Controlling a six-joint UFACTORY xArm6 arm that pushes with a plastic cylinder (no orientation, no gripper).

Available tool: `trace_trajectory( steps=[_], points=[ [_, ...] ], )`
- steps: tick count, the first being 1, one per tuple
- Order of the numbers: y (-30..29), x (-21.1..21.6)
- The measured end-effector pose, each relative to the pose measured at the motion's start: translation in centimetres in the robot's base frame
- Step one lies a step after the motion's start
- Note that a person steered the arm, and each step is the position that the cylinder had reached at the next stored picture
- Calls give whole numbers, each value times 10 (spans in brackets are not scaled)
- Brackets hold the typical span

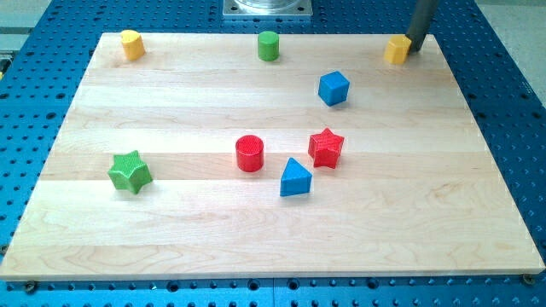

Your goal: Place the red circle to the left center of the board

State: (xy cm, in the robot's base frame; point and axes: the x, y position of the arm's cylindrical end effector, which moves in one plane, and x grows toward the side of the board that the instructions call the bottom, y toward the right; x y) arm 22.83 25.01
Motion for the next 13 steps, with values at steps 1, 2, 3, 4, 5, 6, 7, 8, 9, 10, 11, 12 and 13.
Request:
trace_trajectory(
  steps=[1, 2, 3, 4, 5, 6, 7, 8, 9, 10, 11, 12, 13],
  points=[
    [-1, 1],
    [-10, 2],
    [-6, 11],
    [28, 81],
    [28, 115],
    [28, 115],
    [28, 115],
    [28, 115],
    [28, 114],
    [28, 114],
    [36, 114],
    [46, 114],
    [49, 114]
  ],
)
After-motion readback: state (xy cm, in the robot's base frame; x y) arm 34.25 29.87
